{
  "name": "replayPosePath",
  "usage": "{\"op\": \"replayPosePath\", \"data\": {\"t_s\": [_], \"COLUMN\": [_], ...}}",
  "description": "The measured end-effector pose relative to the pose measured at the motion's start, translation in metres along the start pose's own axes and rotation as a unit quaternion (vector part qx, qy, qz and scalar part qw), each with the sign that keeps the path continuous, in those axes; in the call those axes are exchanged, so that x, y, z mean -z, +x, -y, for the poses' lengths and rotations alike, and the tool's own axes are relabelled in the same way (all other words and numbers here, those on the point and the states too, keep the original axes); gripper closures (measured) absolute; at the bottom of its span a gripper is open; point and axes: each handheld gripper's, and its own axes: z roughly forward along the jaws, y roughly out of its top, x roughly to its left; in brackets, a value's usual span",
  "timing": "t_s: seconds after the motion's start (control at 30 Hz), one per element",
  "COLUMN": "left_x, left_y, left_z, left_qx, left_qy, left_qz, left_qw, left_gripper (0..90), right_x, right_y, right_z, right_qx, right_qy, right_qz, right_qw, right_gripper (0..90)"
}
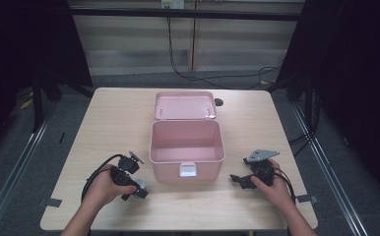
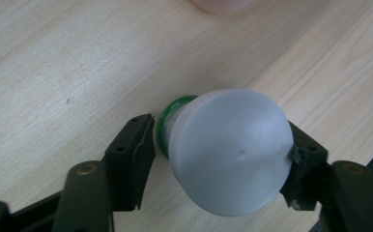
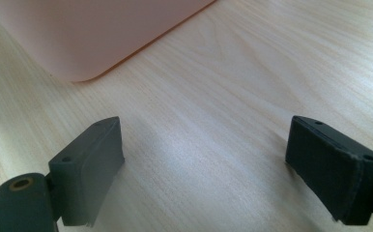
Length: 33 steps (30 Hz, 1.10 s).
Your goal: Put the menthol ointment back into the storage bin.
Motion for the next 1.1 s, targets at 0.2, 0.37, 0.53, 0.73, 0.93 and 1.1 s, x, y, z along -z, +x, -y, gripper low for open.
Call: {"op": "replayPosePath", "data": {"t_s": [0.2, 0.37, 0.53, 0.73, 0.93, 1.1], "left_x": [0.004, 0.012, 0.017, 0.029, 0.043, 0.054], "left_y": [-0.003, 0.001, 0.003, 0.004, 0.005, 0.007], "left_z": [0.000, 0.000, 0.002, -0.001, -0.004, -0.007], "left_qx": [-0.006, 0.001, 0.007, 0.011, 0.018, 0.016], "left_qy": [-0.002, -0.005, -0.005, -0.011, -0.027, -0.030], "left_qz": [-0.015, -0.012, -0.004, -0.005, -0.005, -0.005], "left_qw": [0.9999, 0.9999, 1.0000, 0.9999, 0.9995, 0.9994], "left_gripper": [46.0, 50.1, 50.2, 50.2, 50.2, 50.2], "right_x": [0.000, 0.000, 0.000, 0.000, 0.000, 0.000], "right_y": [0.000, 0.000, 0.000, 0.000, 0.000, 0.000], "right_z": [0.000, 0.000, 0.000, 0.000, 0.000, 0.000], "right_qx": [0.000, 0.000, 0.000, 0.000, 0.000, 0.000], "right_qy": [0.000, 0.000, 0.000, 0.000, 0.000, 0.000], "right_qz": [0.000, 0.000, 0.000, 0.000, 0.000, 0.000], "right_qw": [1.0000, 1.0000, 1.0000, 1.0000, 1.0000, 1.0000], "right_gripper": [12.5, 12.5, 12.5, 12.5, 12.5, 12.5]}}
